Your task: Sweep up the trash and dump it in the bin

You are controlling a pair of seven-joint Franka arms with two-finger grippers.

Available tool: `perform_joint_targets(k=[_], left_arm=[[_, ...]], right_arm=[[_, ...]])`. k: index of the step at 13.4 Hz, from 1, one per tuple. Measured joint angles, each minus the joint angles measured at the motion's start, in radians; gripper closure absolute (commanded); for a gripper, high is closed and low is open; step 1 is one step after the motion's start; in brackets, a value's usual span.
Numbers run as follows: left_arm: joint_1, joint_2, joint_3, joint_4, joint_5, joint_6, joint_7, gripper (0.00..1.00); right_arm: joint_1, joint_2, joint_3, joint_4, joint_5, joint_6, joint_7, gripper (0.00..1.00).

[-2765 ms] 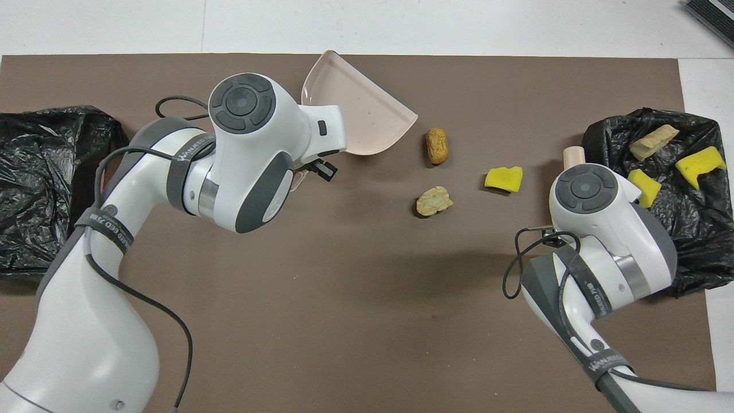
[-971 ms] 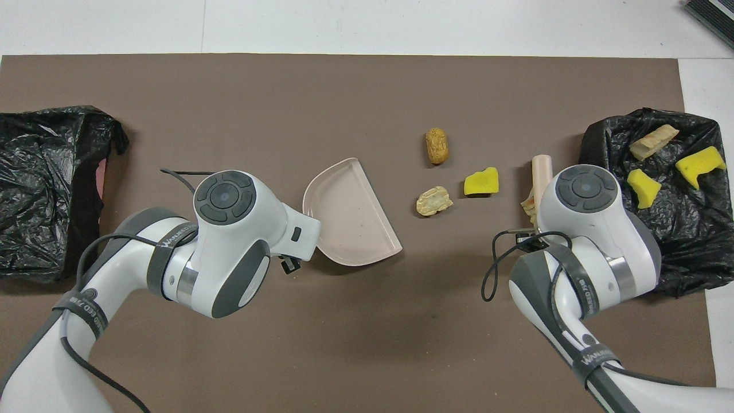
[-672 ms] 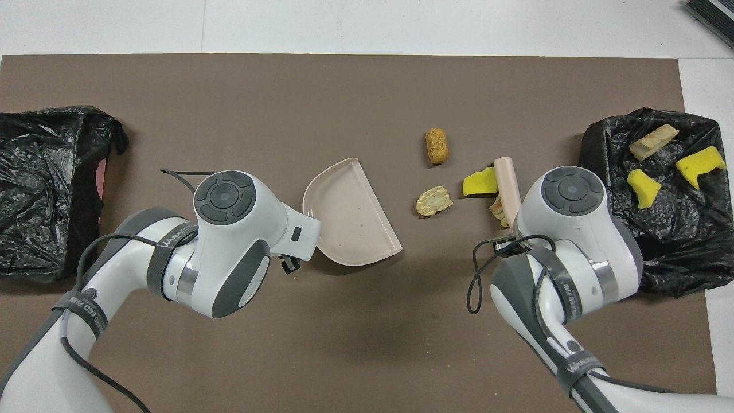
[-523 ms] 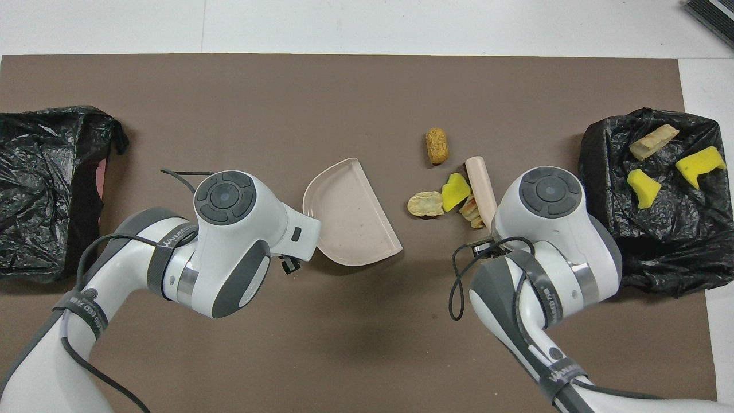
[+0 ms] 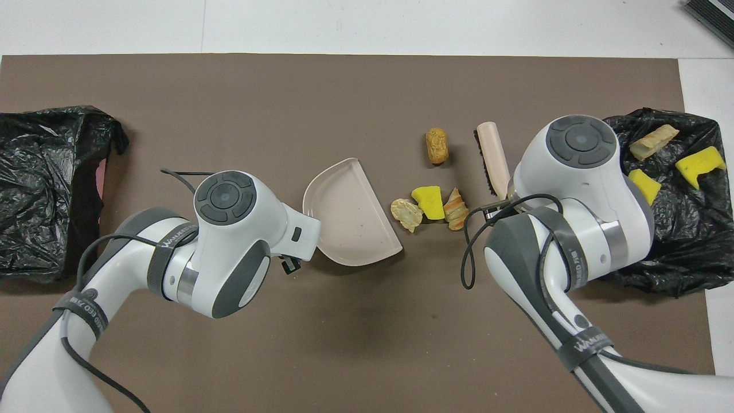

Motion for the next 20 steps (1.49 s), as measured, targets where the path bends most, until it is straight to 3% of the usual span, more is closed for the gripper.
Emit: perform_joint_targets(k=[5,8,20], left_arm=[[-0.002,0.000,0.000,0.000,0.000,0.000,-0.004,1.00],[-0.002,0.000,0.000,0.000,0.000,0.000,-0.005,1.00],[-0.003,0.000,0.000,-0.001,-0.001,0.000,-0.015,1.00]], right_arm=[[-0.003,0.119,0.005,0.058,-0.036,0.071,-0.002,1.00],[0.044,0.173,0.012,0.076,-0.036,0.087,-0.012,1.00],[0.096,0.153,0.153,0.081,0.110,0.058,-0.422,1.00]])
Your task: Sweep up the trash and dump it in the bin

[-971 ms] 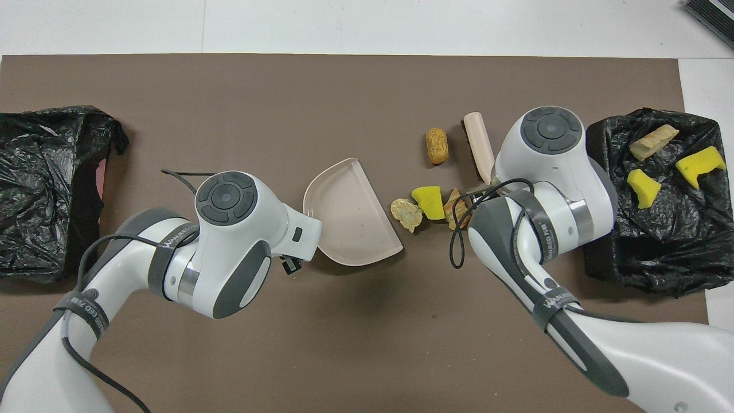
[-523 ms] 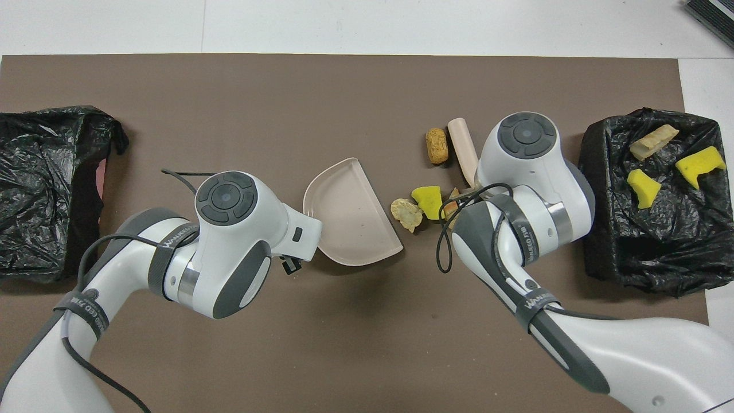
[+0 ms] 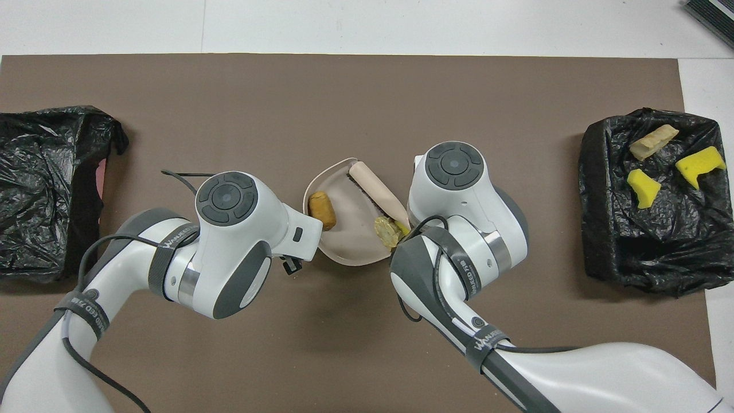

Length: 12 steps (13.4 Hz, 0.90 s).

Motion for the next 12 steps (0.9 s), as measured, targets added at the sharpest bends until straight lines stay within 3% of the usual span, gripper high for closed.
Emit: perform_joint_targets(k=[3,9,12], left_arm=[[0.000,0.000,0.000,0.000,0.000,-0.001,0.006,1.00],[0.001,-0.003,0.010,0.002,0.002,-0.037,0.189,1.00],[0.001,-0.004,0.010,0.002,-0.001,-0.036,0.149,1.00]], right_arm=[[-0.031,-0.052,-0.001,0.008,0.020,-0.042,-0.026,1.00],[-0.254,-0.095,-0.041,0.016,0.002,-0.132,-0.036,1.00],[-0.355,-0.126,-0.051,-0.044,-0.049,-0.163,0.046,1.00]])
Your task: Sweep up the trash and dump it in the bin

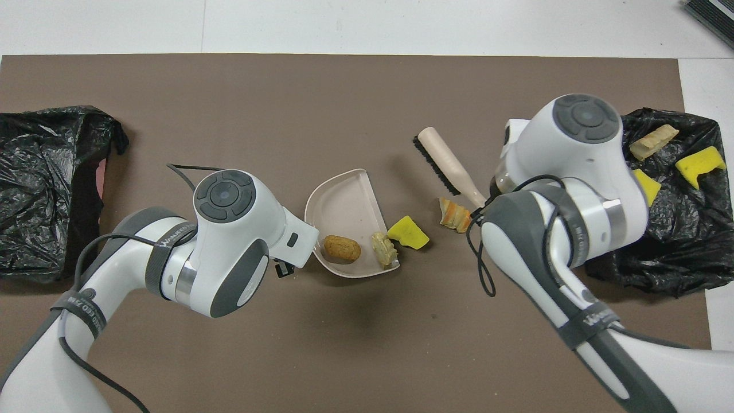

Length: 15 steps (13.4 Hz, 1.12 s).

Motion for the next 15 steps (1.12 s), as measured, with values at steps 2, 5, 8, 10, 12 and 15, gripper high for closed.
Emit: perform_joint_targets(k=[2,5,8,10,12,15], left_arm=[[0.000,0.000,-0.002,-0.001,-0.001,0.000,-0.023,1.00],[0.000,0.000,-0.002,-0.001,-0.002,0.001,-0.031,1.00],[0.000,0.000,-0.002,-0.001,-0.002,0.001,-0.035,1.00],[0.000,0.000,-0.002,-0.001,-0.002,0.001,-0.040,1.00],[0.000,0.000,-0.002,-0.001,-0.002,0.001,-0.042,1.00],[0.000,0.000,-0.002,-0.001,-0.002,0.002,-0.044,1.00]], right_arm=[[-0.023,-0.058,0.000,-0.116,-0.010,0.029,0.061,1.00],[-0.017,-0.141,0.016,-0.297,-0.011,0.165,0.198,1.00],[0.063,-0.138,0.022,-0.336,-0.009,0.209,0.362,1.00],[0.127,-0.120,0.025,-0.333,0.009,0.233,0.425,1.00],[0.189,-0.095,0.026,-0.308,0.051,0.244,0.439,1.00],[0.279,-0.043,0.027,-0.247,0.118,0.266,0.439,1.00]])
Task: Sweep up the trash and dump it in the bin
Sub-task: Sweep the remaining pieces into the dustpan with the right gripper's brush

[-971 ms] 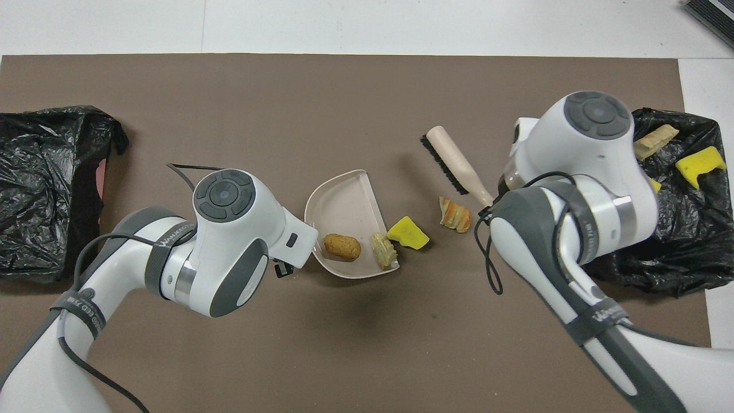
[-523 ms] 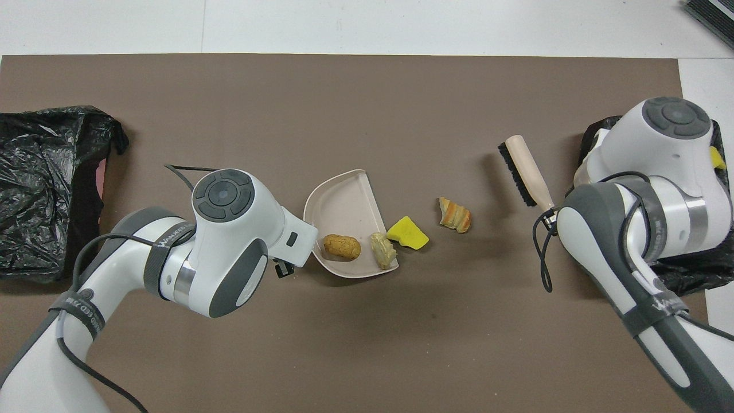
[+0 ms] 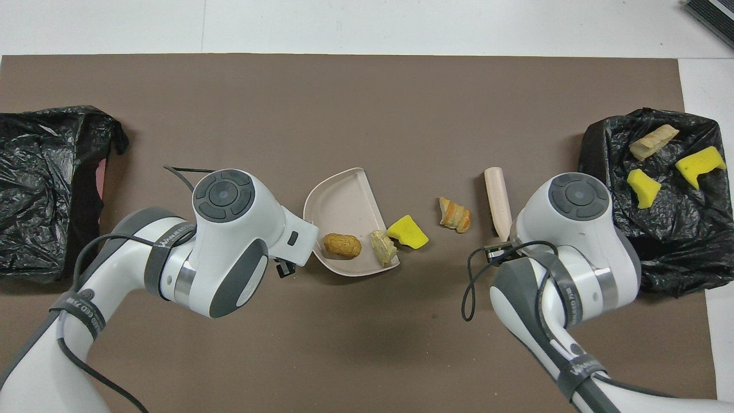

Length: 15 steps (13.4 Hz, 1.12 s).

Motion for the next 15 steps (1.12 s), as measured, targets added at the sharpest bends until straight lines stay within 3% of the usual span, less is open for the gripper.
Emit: perform_joint_targets(k=[4,6,9,15], left_arm=[[0.000,0.000,0.000,0.000,0.000,0.001,-0.011,1.00],[0.000,0.000,0.000,0.000,0.000,0.001,-0.013,1.00],[0.000,0.000,0.000,0.000,-0.001,0.001,-0.066,1.00],[0.016,-0.001,0.003,0.000,-0.038,0.001,-0.193,1.00]], right_arm=[[0.082,0.031,0.001,0.029,0.258,0.054,-0.108,1.00],[0.078,0.032,-0.003,0.031,0.327,0.054,-0.174,1.00],[0.038,0.033,-0.014,0.031,0.328,0.054,-0.199,1.00],[-0.050,0.029,-0.023,0.047,0.182,-0.002,-0.197,1.00]])
